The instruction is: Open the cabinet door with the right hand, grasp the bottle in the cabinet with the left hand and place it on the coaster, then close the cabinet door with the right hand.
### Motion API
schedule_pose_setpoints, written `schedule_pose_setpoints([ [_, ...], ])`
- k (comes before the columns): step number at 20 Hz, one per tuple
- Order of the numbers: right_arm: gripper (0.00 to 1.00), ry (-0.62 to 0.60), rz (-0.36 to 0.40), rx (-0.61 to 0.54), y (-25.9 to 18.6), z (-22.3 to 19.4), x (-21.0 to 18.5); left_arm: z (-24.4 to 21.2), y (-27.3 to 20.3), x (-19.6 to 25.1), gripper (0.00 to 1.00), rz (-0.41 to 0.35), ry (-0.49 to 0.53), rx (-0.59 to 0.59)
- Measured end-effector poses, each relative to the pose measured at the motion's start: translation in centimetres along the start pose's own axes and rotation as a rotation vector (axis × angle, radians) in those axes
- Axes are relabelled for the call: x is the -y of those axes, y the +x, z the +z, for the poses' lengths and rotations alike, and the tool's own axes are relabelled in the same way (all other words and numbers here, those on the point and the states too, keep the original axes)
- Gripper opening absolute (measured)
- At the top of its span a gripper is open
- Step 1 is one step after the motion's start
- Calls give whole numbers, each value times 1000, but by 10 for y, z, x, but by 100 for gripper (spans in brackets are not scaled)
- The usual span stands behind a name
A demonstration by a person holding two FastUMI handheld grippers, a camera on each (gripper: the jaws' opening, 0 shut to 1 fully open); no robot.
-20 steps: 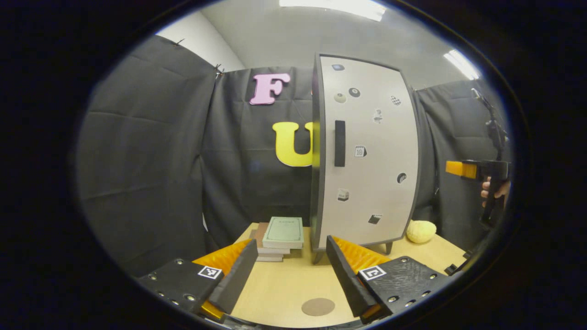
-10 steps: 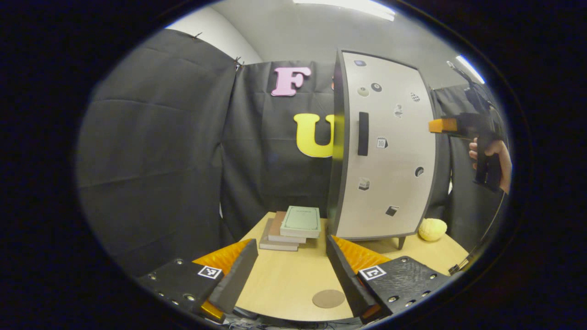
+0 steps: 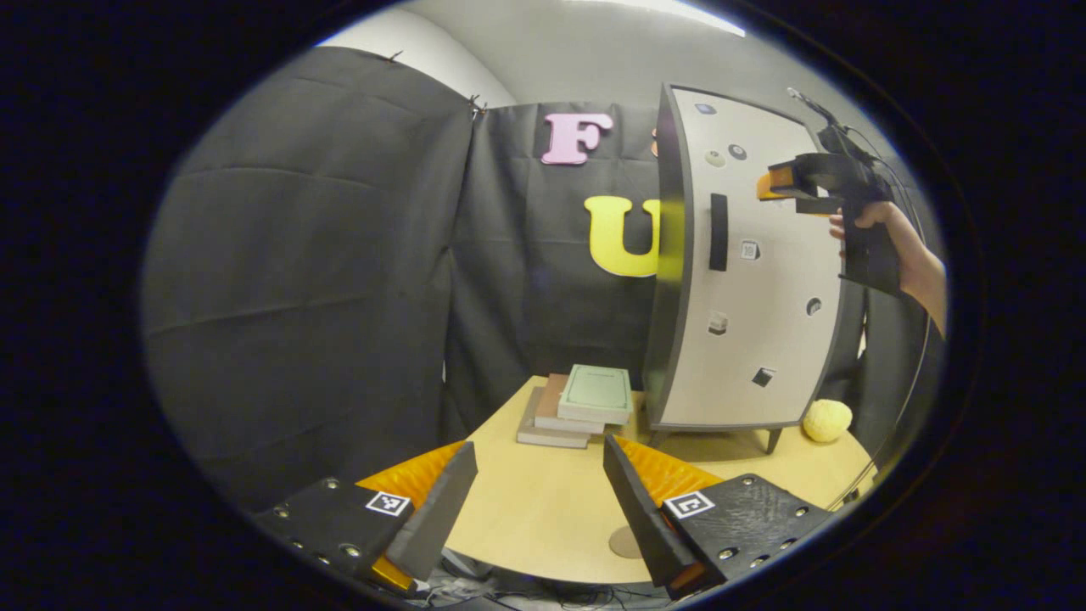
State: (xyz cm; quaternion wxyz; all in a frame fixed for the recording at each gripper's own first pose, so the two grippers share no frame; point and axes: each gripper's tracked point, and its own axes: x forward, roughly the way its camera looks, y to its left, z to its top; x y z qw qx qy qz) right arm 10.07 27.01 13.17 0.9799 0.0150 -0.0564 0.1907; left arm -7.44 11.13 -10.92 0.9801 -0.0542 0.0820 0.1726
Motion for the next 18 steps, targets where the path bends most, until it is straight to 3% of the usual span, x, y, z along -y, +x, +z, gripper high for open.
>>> schedule_pose_setpoints([
  [5,97,41,10,-39,30,-18,-25,-14,5,-16,88,36,-26,-32],
  [6,97,37,11,-45,36,-22,-29,-17,7,-20,92,46,-27,-38],
  [11,98,-51,-5,-98,62,-49,-39,-22,18,-37,93,88,-48,-58],
  [15,97,-13,-6,-158,74,-67,-48,-27,25,-41,93,84,-59,-78],
  [16,92,-10,-7,-164,73,-67,-51,-26,27,-42,89,81,-57,-78],
  [17,84,-6,-10,-167,75,-68,-55,-25,28,-42,93,78,-52,-76],
  [18,71,-1,-7,-165,76,-68,-56,-24,29,-41,88,76,-45,-74],
])
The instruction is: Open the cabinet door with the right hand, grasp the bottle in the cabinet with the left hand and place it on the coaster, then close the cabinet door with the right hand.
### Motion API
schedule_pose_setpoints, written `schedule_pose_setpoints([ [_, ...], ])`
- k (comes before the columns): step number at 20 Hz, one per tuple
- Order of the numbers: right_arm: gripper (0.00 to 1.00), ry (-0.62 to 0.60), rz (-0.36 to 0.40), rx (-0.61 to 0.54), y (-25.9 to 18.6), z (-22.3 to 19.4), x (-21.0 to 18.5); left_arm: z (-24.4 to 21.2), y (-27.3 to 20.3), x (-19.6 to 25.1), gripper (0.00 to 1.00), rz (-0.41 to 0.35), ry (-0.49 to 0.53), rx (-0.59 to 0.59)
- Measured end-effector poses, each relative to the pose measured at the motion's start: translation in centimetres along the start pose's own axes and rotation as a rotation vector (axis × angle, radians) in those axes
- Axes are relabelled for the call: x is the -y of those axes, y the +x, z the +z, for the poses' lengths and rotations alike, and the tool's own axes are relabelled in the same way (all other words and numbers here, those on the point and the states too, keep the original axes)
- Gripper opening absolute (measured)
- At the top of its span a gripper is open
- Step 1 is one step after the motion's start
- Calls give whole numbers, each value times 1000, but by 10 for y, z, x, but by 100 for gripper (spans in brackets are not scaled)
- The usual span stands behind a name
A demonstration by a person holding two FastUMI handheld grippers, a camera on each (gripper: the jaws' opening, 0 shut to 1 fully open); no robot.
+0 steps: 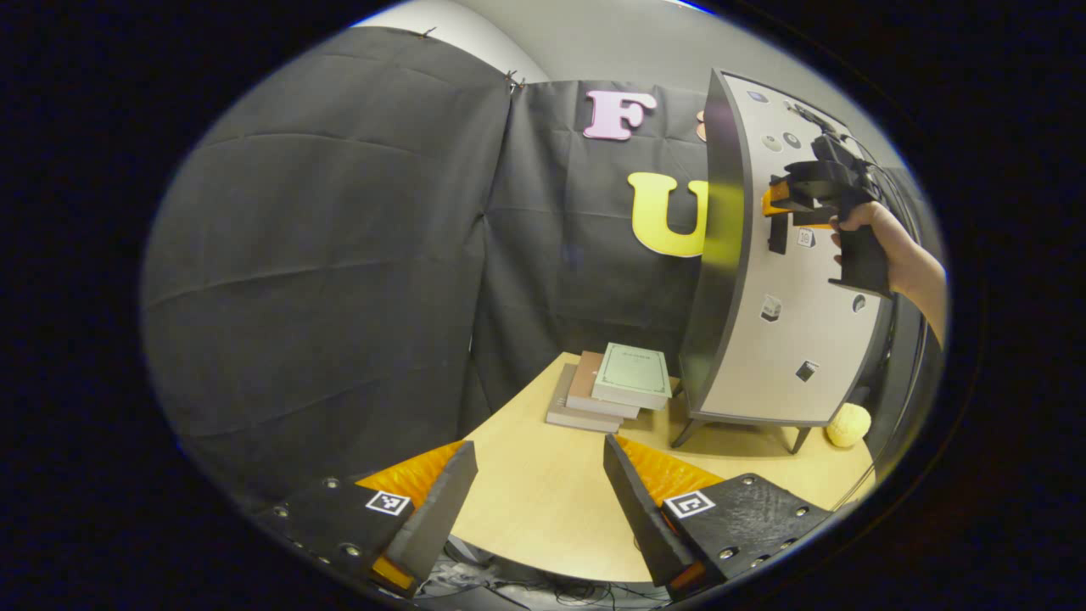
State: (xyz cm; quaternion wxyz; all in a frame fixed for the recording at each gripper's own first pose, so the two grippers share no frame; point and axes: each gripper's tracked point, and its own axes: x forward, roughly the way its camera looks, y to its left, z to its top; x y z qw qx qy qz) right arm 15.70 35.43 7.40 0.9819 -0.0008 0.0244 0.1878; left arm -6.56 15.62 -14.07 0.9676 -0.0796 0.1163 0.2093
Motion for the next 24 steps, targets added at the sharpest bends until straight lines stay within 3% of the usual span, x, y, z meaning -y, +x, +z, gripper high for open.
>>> schedule_pose_setpoints([
  [2,57,10,2,-2,2,0,-4,3,2,3,92,-4,7,3],
  [3,54,21,8,-8,2,0,-7,3,3,3,88,-7,6,2],
  [5,48,53,-6,-23,2,0,-5,1,3,0,93,-10,0,-1],
  [6,36,81,-9,-33,7,-3,-4,1,3,-1,89,-10,-1,-2],
  [7,39,97,-5,-42,5,-1,-5,-1,2,-2,93,-10,-5,-9],
  [11,29,74,19,-53,2,-3,-5,5,-8,-7,93,-29,-88,-4],
  [12,23,84,30,-54,3,-3,-5,3,-9,-8,88,-21,-92,-6],
  [13,24,80,45,-59,1,-3,-5,0,-9,-11,93,-13,-89,-8],
  [15,24,65,75,-57,-3,-4,-5,-4,-11,-14,89,2,-83,-17],
  [17,24,61,101,-67,-10,-4,-5,-4,-14,-11,96,-5,-120,-33],
  [20,22,43,135,-58,-24,-3,-7,2,-24,0,89,-29,-167,-22],
  [22,23,33,162,-56,-35,-3,-8,-1,-32,-1,93,-24,-140,-20],
  [24,23,30,201,-61,-46,-2,-8,5,-36,3,88,-25,-119,-6],
])
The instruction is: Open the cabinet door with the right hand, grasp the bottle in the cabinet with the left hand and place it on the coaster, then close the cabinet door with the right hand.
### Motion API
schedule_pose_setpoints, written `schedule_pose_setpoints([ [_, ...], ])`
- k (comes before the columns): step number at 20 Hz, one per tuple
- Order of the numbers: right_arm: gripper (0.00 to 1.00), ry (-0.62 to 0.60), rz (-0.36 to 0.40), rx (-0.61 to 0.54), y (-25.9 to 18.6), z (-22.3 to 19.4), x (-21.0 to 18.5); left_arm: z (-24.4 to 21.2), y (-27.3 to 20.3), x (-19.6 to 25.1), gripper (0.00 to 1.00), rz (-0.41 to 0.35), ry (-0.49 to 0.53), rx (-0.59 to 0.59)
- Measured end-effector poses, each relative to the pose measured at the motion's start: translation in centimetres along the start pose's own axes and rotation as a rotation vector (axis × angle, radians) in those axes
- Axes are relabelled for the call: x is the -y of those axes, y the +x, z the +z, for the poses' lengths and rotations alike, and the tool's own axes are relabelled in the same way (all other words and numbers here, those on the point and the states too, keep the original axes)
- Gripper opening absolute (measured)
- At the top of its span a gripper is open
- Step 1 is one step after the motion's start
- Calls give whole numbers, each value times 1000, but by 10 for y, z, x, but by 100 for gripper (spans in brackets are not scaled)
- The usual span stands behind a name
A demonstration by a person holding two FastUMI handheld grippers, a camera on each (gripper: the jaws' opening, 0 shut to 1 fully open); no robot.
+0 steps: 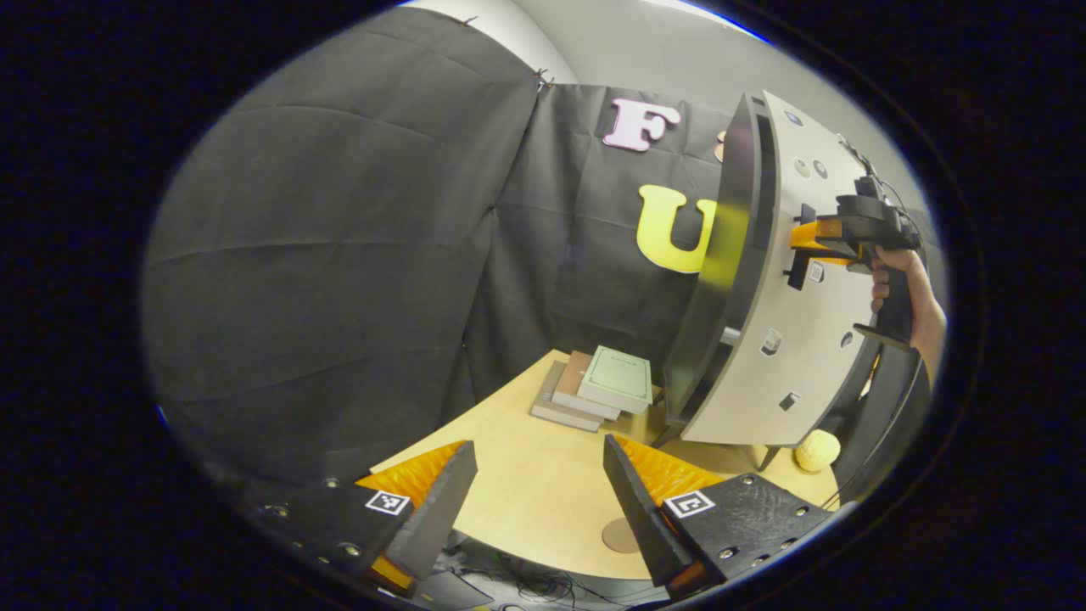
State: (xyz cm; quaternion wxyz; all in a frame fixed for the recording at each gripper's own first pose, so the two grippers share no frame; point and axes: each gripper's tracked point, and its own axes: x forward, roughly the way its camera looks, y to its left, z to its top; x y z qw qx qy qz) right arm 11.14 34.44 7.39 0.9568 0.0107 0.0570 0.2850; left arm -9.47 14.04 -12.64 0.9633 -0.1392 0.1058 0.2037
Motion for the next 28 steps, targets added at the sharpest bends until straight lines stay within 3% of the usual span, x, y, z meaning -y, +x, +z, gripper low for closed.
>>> schedule_pose_setpoints([
  [5,24,-7,79,-12,-22,-1,1,0,-12,17,93,-15,32,0],
  [7,23,8,110,-24,-23,-3,2,2,-16,25,89,-23,47,3],
  [11,24,-8,128,-15,-27,-2,4,10,-20,41,89,-41,91,17],
  [13,24,-5,141,-11,-27,-2,4,19,-20,50,96,-54,100,32],
  [14,23,-3,148,-12,-27,-2,5,25,-21,55,88,-62,106,40],
  [15,23,-5,153,-12,-28,-3,6,29,-21,59,92,-67,111,48],
  [21,23,10,194,-15,-41,-3,14,64,-18,93,93,-125,151,113],
  [23,23,17,191,-11,-43,-3,18,70,-13,106,88,-150,157,115],
  [26,24,15,159,4,-50,-3,23,78,-9,133,92,-213,133,132],
  [28,24,27,128,2,-53,-2,28,78,-4,148,89,-256,139,134],
])
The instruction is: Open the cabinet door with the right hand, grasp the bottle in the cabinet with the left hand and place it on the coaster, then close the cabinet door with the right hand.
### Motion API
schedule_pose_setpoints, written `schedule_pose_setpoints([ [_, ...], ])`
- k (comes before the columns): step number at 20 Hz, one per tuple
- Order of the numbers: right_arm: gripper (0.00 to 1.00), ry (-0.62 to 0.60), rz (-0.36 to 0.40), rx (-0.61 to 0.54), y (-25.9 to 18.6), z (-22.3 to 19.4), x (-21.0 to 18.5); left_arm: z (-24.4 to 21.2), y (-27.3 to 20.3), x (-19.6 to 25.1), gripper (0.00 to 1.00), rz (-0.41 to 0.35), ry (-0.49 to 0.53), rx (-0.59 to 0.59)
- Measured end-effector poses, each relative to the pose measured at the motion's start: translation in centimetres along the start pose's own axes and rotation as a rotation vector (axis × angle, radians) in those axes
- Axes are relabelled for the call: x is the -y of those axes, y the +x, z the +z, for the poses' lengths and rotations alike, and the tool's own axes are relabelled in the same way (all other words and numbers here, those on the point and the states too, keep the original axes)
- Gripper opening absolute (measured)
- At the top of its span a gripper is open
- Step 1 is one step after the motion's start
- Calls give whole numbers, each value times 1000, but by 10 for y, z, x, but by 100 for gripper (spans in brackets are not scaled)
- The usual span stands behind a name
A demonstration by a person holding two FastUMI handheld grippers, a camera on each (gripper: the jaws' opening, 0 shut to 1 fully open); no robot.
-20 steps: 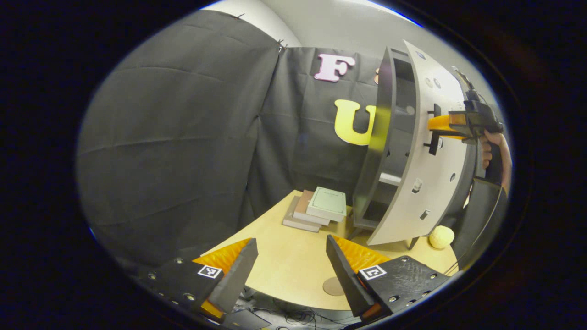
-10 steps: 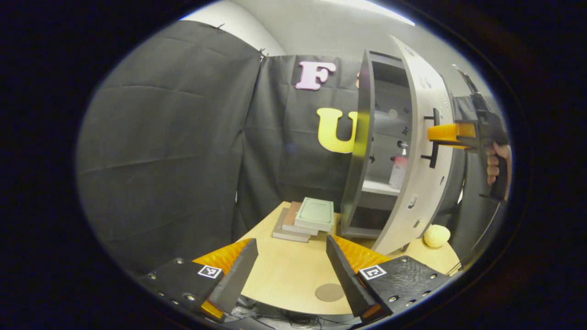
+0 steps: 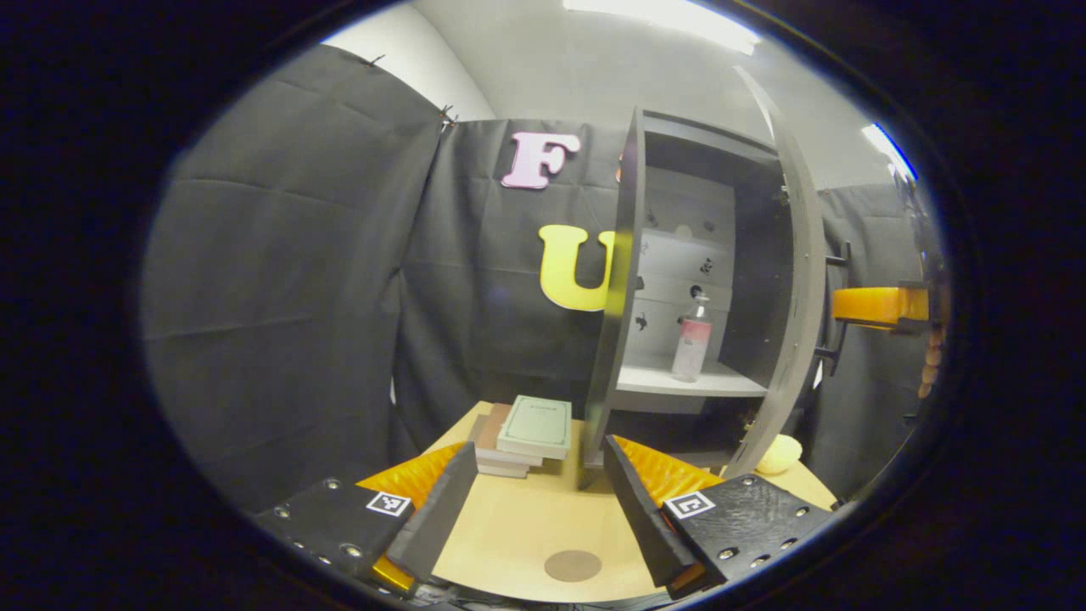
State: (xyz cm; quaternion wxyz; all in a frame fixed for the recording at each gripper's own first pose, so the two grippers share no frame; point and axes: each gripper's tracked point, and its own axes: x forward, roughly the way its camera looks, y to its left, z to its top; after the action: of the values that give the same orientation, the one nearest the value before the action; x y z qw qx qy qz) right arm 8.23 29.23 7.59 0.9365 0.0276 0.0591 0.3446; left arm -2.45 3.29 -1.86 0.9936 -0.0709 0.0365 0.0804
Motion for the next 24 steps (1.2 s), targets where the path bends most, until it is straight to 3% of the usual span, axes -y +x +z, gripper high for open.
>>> schedule_pose_setpoints([
  [4,23,46,-105,-42,-19,-3,7,-12,17,28,88,-69,66,-26],
  [10,18,99,-167,-33,-40,-4,17,-22,34,76,89,-185,70,-49],
  [13,17,87,-207,-32,-53,-2,19,-22,38,89,89,-217,89,-48],
  [14,9,79,-219,-32,-55,-3,23,-23,40,94,89,-226,93,-48],
  [17,11,71,-267,-23,-59,-5,32,-27,46,104,89,-249,98,-58],
  [18,7,66,-284,-21,-62,-3,34,-30,48,106,89,-253,100,-63],
  [22,7,26,-368,5,-71,-1,51,-40,54,117,89,-273,107,-85],
  [23,10,24,-385,9,-73,0,55,-43,55,120,89,-279,113,-92],
  [24,6,25,-397,15,-75,0,58,-43,55,125,89,-286,118,-97],
])
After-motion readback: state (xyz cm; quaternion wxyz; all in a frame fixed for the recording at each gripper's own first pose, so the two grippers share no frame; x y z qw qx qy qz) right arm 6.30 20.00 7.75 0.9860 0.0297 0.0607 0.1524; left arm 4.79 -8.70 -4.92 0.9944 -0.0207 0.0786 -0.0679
